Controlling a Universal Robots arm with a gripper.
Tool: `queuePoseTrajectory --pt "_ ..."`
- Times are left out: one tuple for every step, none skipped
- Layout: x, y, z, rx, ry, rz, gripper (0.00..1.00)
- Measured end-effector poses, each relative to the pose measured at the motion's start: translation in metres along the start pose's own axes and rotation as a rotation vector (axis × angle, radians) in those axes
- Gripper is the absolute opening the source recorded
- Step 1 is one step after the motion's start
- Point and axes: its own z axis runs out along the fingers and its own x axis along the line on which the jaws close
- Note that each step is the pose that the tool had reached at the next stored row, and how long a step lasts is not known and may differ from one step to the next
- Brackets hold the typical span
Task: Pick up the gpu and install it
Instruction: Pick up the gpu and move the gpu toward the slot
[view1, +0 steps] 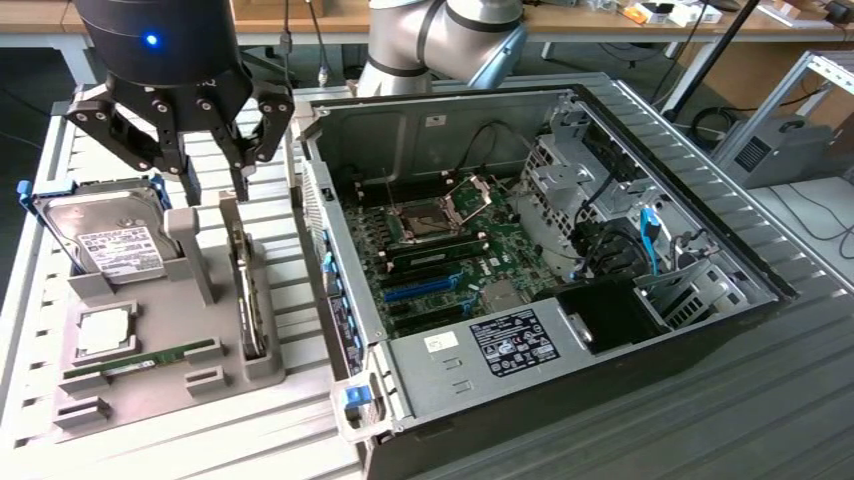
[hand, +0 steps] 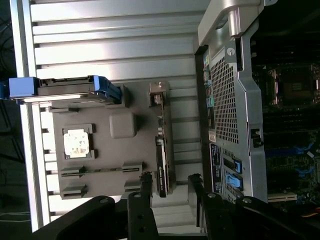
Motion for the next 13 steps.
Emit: queuePoseTrajectory --pt "0.0 0.0 0.0 0.0 0.0 0.0 0.42" --pt "0.0 0.0 0.0006 -0.0001 -0.0001 0.0 0.42" --pt "0.0 -0.0002 0.004 -0.0001 -0.0001 0.0 0.42" --pt "0.0 -0.0003 0.0066 0.0 0.0 0.0 0.42" --pt "0.0 -0.0005 0.0104 0.0 0.0001 0.0 0.42" --pt "0.0 -0.0005 0.012 -0.0001 0.0 0.0 0.42" --pt "0.0 -0.0006 0.0144 -0.0001 0.0 0.0 0.42" --pt "0.0 -0.0007 0.0165 -0.0001 0.0001 0.0 0.42" --pt "0.0 -0.0008 0.0182 -0.0001 0.0 0.0 0.42" --pt "0.001 -0.0009 0.021 0.0 0.0 0.0 0.42" --pt "0.001 -0.0011 0.0238 0.0 0.0001 0.0 0.42" --pt "0.001 -0.0012 0.0277 -0.0001 0.0001 0.0 0.42" --pt "0.001 -0.0014 0.0313 -0.0001 0.0 0.0 0.42"
